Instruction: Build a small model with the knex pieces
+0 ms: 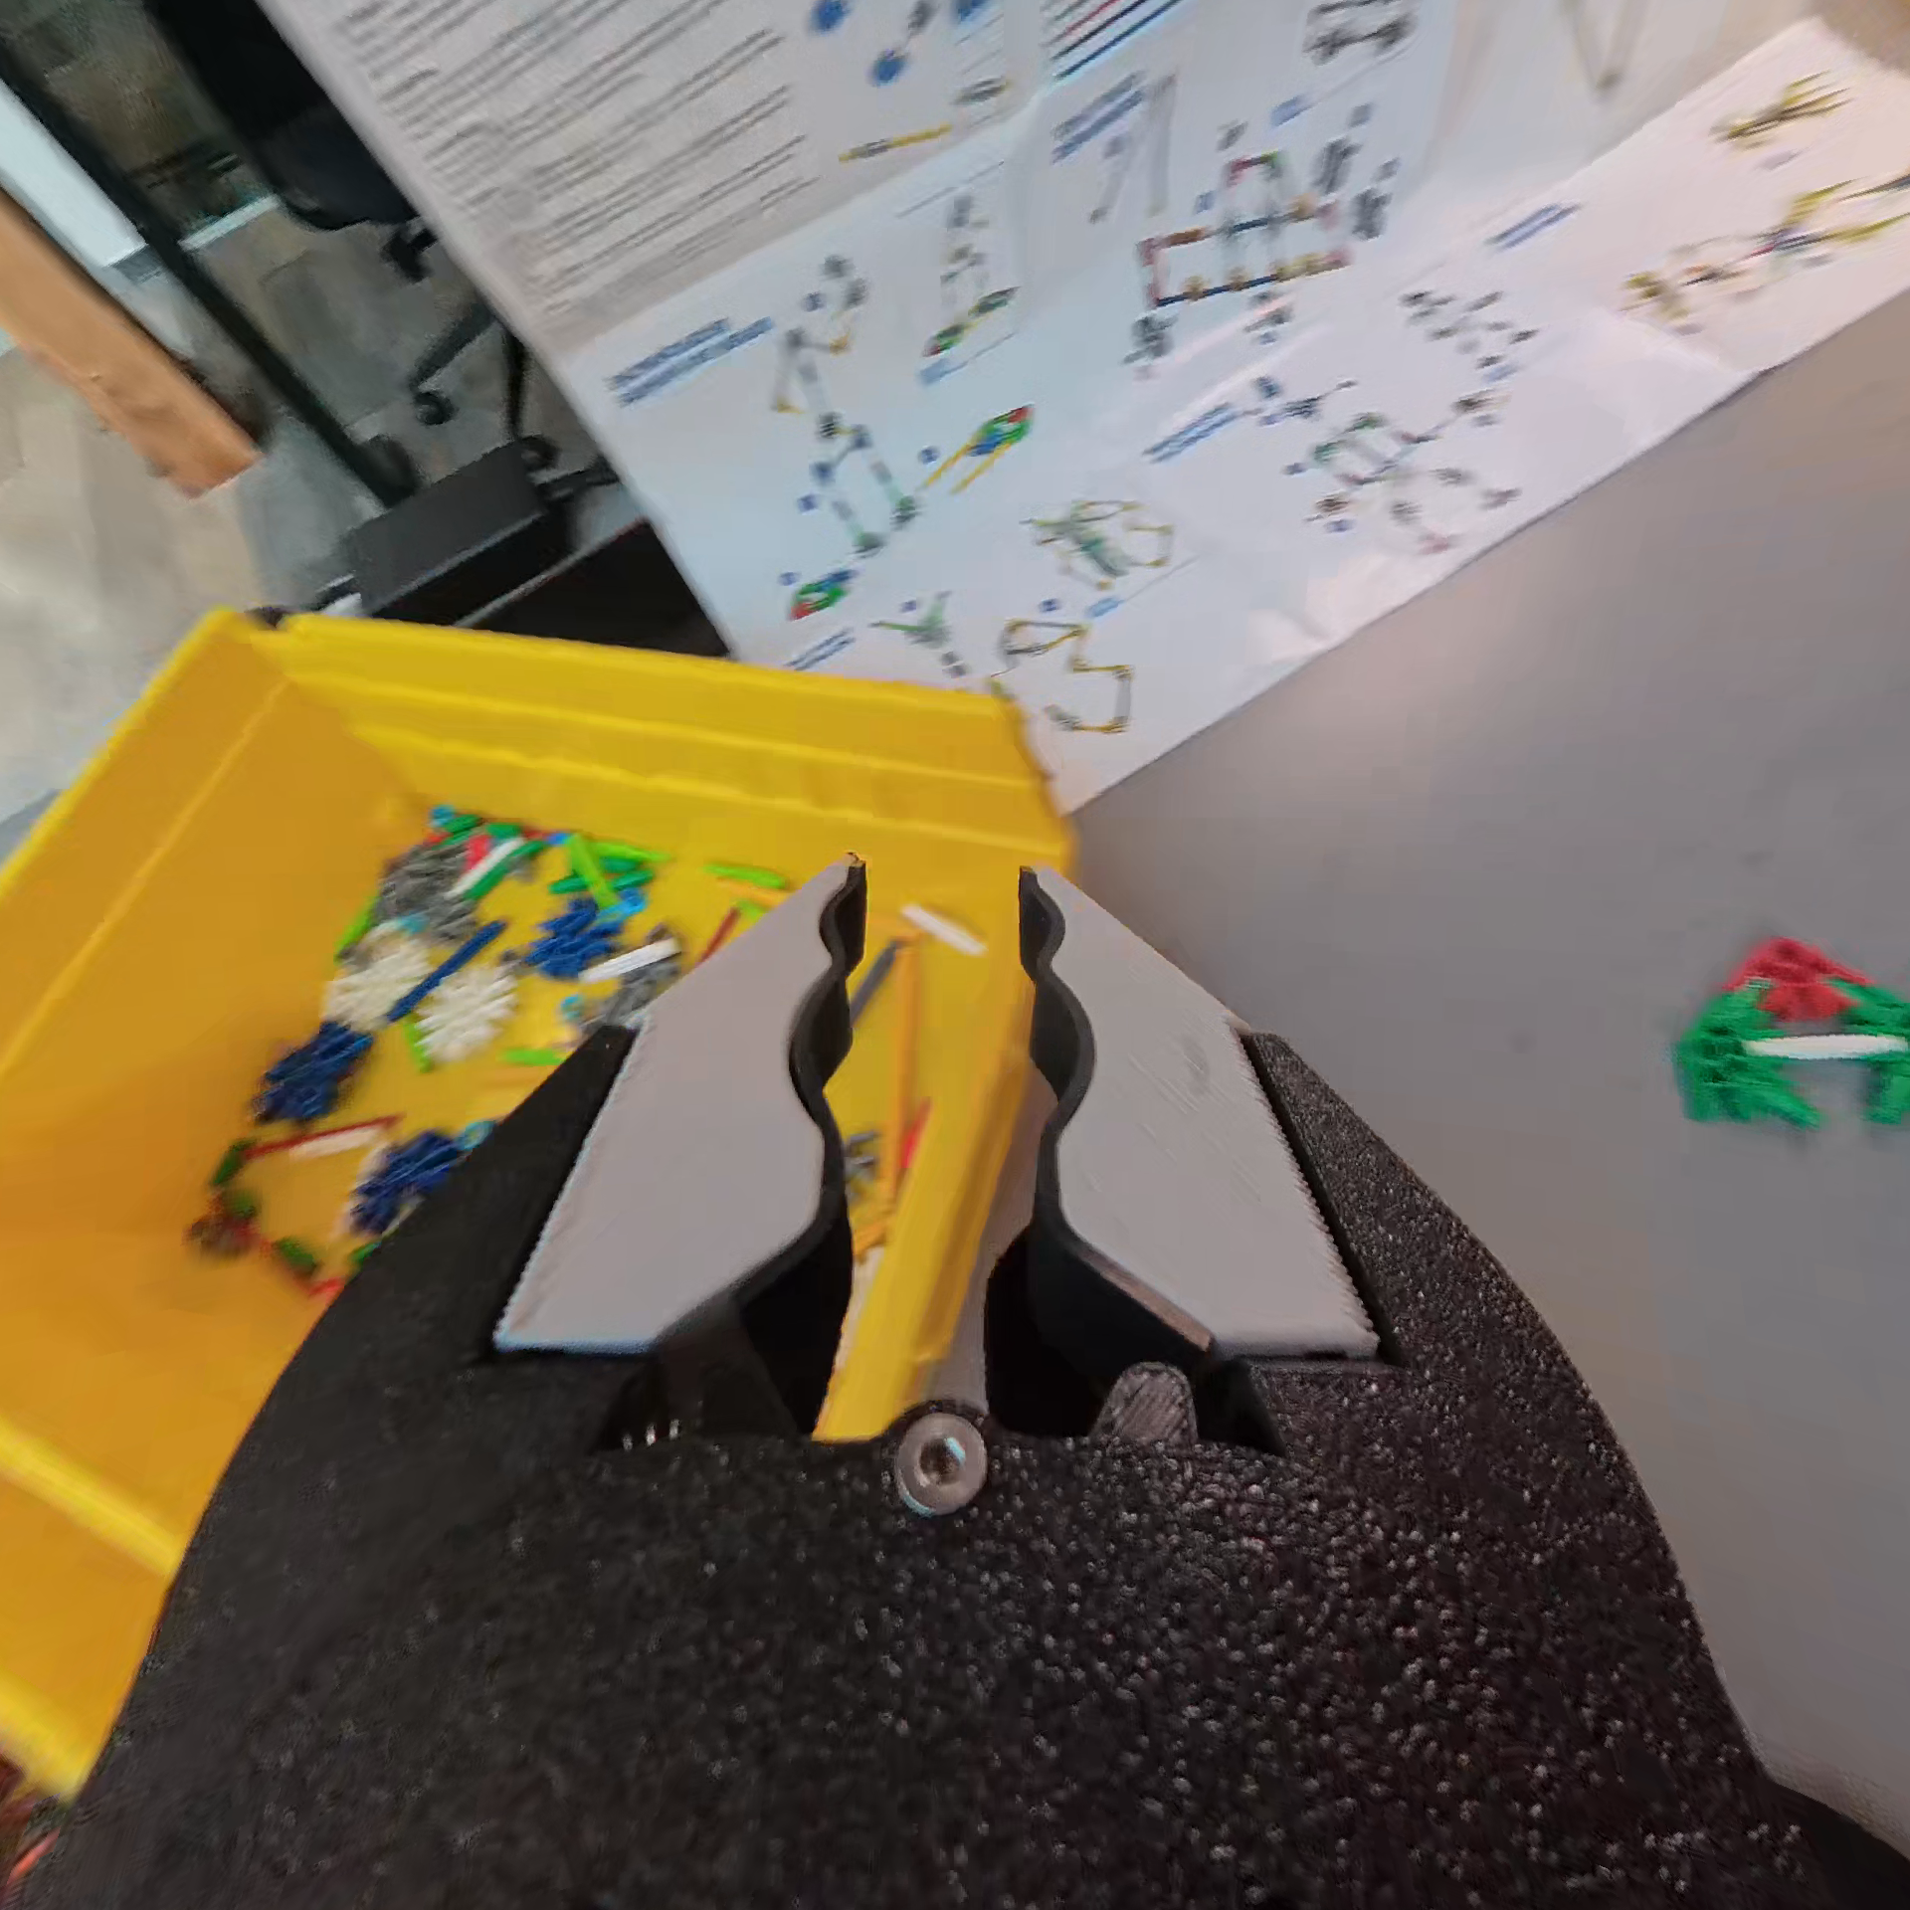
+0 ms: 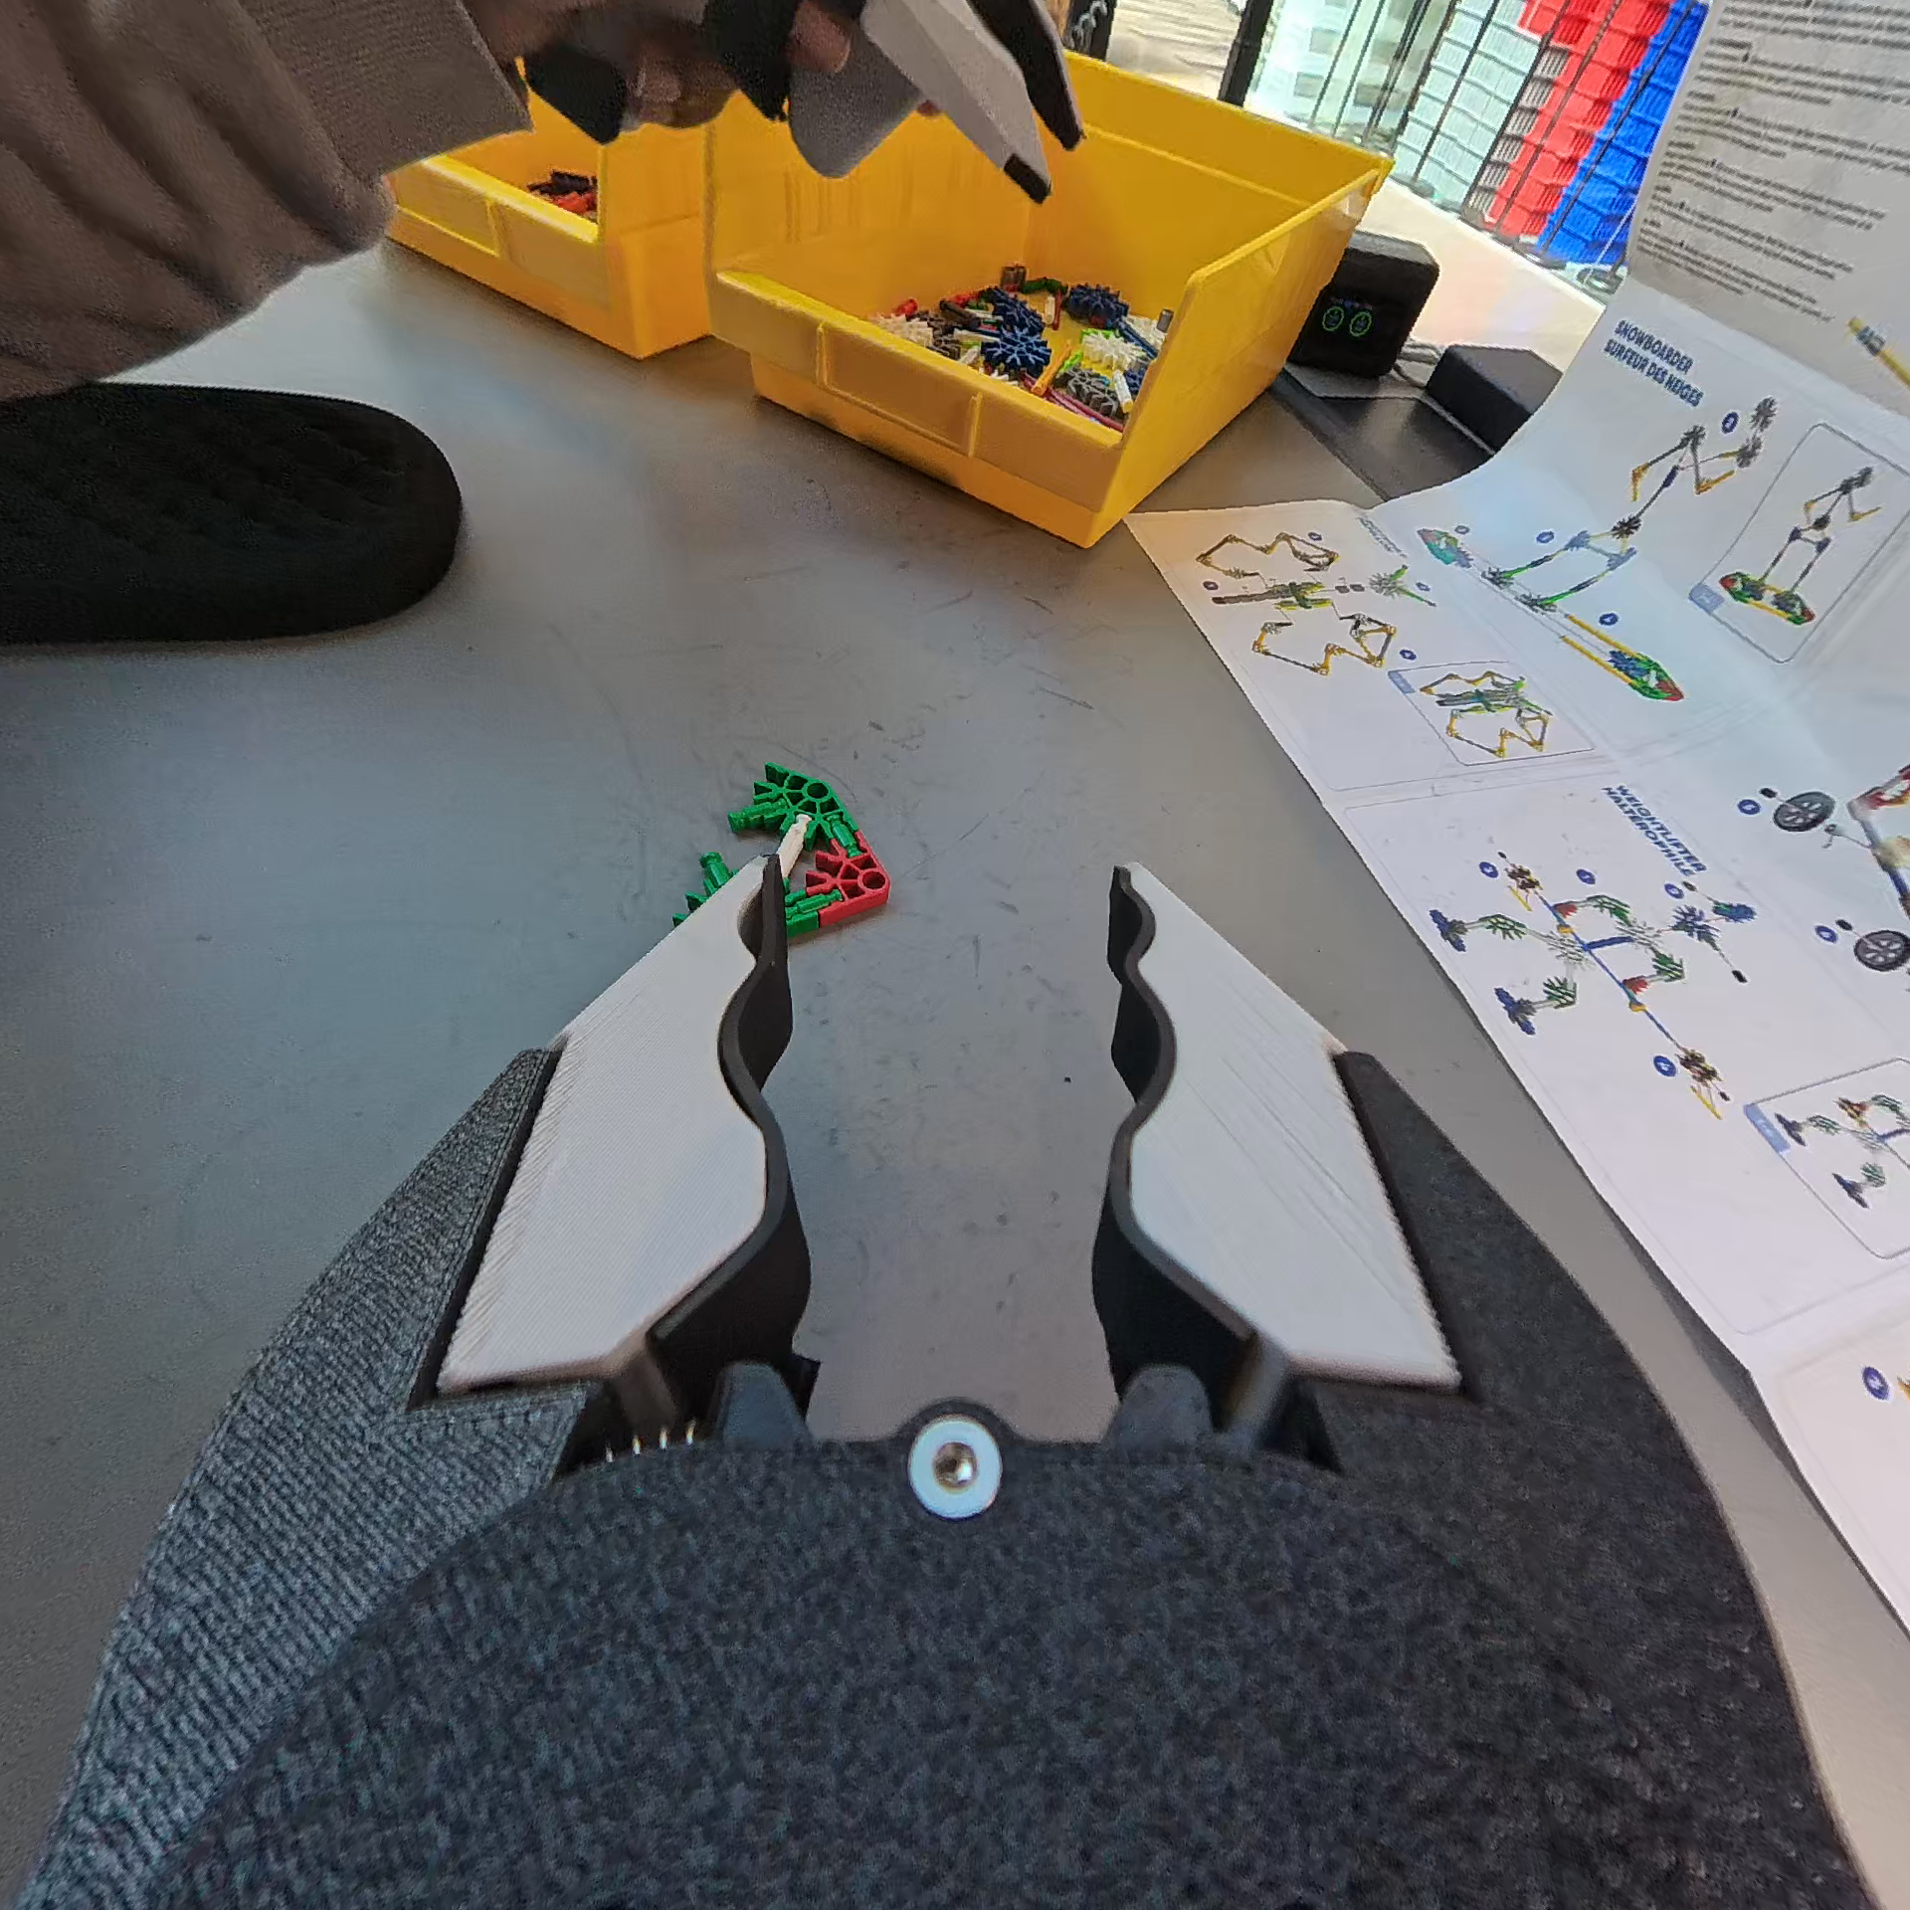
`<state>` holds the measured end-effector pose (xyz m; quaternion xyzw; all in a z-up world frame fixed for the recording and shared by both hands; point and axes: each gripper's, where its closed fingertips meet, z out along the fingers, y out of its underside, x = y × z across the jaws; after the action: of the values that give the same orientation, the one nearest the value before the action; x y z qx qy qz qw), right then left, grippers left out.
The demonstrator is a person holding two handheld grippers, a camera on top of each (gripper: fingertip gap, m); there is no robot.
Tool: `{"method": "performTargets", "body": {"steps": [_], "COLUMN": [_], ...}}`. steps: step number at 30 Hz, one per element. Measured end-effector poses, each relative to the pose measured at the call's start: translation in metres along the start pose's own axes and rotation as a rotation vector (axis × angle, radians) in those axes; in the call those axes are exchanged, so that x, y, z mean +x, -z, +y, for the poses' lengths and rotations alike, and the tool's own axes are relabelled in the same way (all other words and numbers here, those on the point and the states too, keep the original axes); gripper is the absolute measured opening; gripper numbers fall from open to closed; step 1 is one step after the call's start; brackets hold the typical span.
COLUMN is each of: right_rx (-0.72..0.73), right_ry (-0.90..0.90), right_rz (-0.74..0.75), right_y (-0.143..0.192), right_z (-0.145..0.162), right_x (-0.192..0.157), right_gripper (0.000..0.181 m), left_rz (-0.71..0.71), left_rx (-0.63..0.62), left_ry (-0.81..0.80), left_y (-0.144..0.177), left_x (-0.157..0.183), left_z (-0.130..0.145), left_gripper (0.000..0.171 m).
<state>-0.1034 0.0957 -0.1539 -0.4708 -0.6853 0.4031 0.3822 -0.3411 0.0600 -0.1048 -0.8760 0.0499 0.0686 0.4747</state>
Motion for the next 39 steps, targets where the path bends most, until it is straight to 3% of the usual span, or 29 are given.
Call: {"method": "performTargets", "body": {"steps": [5, 10, 13, 18, 22, 26, 32, 35, 37, 39], "right_rx": [-0.033, -0.056, -0.066, -0.078, -0.106, -0.189, -0.418, -0.517, -0.527, -0.516], "right_ry": [0.031, 0.084, 0.105, 0.128, 0.108, -0.038, -0.039, -0.04, -0.026, -0.022], "right_rz": [0.009, 0.021, 0.022, 0.016, -0.02, -0.148, -0.142, -0.154, -0.174, -0.195], "right_y": [-0.001, -0.003, -0.004, -0.006, -0.007, -0.018, -0.05, -0.06, -0.061, -0.058], "right_z": [0.006, 0.009, 0.011, 0.013, 0.016, 0.02, 0.032, 0.043, 0.043, 0.043], "right_x": [-0.001, -0.004, -0.007, -0.01, -0.016, -0.037, -0.048, -0.047, -0.045, -0.045], "right_gripper": [0.058, 0.056, 0.055, 0.052, 0.044, 0.056, 0.064, 0.052, 0.027, 0.022], "left_rz": [0.321, 0.475, 0.511, 0.468, 0.406, 0.406, 0.473, 0.515, 0.527, 0.543], "left_rx": [0.023, 0.188, 0.344, 0.521, 0.487, 0.402, 0.377, 0.338, 0.325, 0.327], "left_ry": [-0.057, 0.075, 0.14, 0.128, 0.012, -0.018, 0.014, 0.039, 0.032, 0.015], "left_y": [-0.027, -0.039, -0.031, -0.014, -0.014, -0.018, -0.026, -0.029, -0.029, -0.028], "left_x": [0.112, 0.158, 0.161, 0.152, 0.148, 0.154, 0.171, 0.179, 0.183, 0.185], "left_z": [0.006, -0.002, -0.022, -0.041, -0.035, -0.025, -0.02, -0.014, -0.011, -0.01], "left_gripper": [0.045, 0.052, 0.054, 0.023, 0.0, 0.0, 0.009, 0.014, 0.017, 0.02]}}
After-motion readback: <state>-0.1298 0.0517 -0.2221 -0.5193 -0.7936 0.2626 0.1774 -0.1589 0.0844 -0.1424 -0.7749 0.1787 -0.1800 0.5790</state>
